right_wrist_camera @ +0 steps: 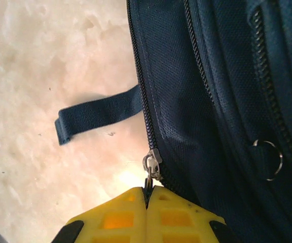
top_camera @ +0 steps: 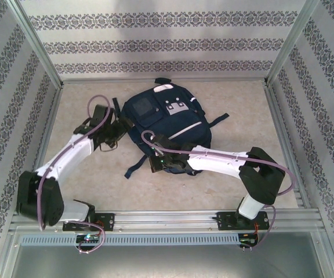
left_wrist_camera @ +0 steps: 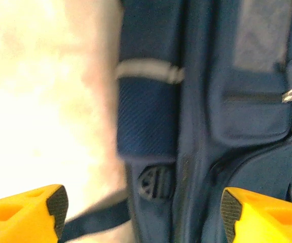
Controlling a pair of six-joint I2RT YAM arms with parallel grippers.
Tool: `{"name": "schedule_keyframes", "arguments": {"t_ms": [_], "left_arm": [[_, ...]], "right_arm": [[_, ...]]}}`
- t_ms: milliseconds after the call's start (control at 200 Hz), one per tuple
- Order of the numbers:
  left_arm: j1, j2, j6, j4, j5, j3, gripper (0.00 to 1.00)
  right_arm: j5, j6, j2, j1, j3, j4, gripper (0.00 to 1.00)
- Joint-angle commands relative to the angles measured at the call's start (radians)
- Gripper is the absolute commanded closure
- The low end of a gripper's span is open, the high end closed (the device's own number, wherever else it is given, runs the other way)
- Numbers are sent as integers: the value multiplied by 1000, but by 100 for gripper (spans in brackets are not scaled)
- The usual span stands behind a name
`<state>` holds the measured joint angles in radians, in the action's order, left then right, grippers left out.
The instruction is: Pack the student bag
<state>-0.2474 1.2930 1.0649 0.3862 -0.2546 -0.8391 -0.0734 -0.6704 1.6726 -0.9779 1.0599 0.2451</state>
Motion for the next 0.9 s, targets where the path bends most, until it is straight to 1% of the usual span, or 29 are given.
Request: {"name": "schedule_keyframes", "arguments": {"t_ms": [0,70,175,300,450,694,724,864,894], "left_arm": [[-24,-22,157,-194,-114,146,25],[-40,-9,166,-258,-117,169,27],[-55,41,175,-353,-136,182,32],[-75,84,188,-441,-133,202,39],[-96,120,194,-502,-129,219,45],[-124,215,204,-567,-130,217,63],[-124,223,205,-569,-129,215,66],[-124,235,187,-543,-107,187,81],[-125,234,180,-531,-101,178,83]], "right_arm": [[-55,-67,9,-9,-21,-110,100],[-62,-76,6,-10,-38,-132,100],[-73,-94,0,-9,-65,-159,100],[-80,-109,-11,-10,-98,-192,100],[-85,-120,-16,-10,-116,-211,100],[-85,-125,-11,-8,-115,-212,100],[-83,-124,-11,-8,-116,-207,100],[-29,-115,-15,-9,-116,-118,100],[-10,-113,-20,-9,-119,-89,100]]}}
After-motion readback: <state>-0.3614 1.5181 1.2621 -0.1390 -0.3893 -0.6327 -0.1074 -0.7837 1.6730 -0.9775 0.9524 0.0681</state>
